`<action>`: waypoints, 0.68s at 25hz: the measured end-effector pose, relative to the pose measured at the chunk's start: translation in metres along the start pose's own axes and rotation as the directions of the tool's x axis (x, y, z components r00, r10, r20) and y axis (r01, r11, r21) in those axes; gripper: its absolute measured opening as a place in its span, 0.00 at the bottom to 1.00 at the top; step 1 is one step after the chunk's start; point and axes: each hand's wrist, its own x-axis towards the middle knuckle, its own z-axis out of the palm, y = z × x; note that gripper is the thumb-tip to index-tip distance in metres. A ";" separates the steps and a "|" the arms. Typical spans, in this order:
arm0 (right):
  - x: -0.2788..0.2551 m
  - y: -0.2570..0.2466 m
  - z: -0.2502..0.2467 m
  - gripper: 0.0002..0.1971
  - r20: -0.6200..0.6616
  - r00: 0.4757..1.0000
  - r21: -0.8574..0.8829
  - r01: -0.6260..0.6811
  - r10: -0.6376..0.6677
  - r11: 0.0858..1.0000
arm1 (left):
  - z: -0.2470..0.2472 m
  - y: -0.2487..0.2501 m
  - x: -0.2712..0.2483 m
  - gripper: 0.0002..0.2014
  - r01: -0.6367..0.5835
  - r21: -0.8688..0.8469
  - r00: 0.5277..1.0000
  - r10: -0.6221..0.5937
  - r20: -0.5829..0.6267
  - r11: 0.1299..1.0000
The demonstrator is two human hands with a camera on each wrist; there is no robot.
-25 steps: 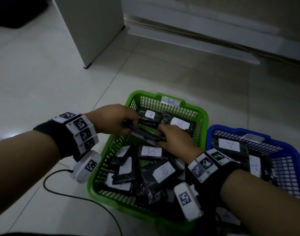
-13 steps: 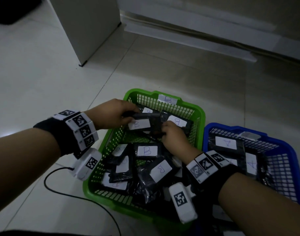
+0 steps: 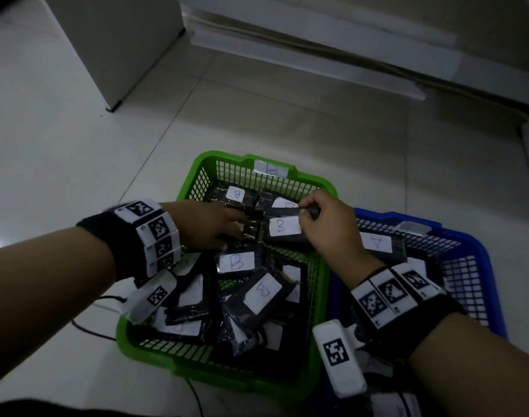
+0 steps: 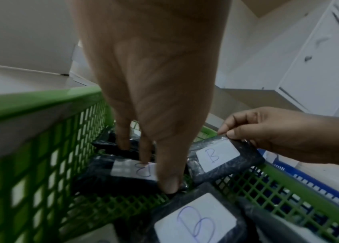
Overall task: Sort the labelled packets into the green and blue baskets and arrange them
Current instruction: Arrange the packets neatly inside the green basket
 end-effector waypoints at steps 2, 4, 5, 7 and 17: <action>0.000 0.001 0.001 0.05 0.036 0.999 -0.023 -0.011 0.012 1.000 | 0.002 -0.002 -0.001 0.25 0.009 0.101 0.998 -0.015 0.062 0.995; 0.000 0.002 0.004 0.05 0.102 0.995 -0.077 0.009 -0.001 0.997 | 0.000 -0.001 -0.003 0.24 0.023 0.151 0.996 -0.036 0.087 0.988; -0.001 0.001 0.005 0.05 0.125 0.992 -0.126 0.048 -0.032 0.991 | -0.001 0.001 -0.003 0.24 0.029 0.177 0.994 -0.046 0.096 0.984; -0.002 0.001 0.006 0.08 0.183 0.980 -0.212 0.123 -0.084 0.970 | -0.003 0.003 -0.004 0.23 0.043 0.209 0.993 -0.065 0.099 0.977; 0.000 0.000 0.025 0.17 0.392 0.920 -0.623 0.289 -0.030 0.727 | 0.003 0.005 -0.002 0.33 0.029 0.229 0.999 -0.034 0.020 0.973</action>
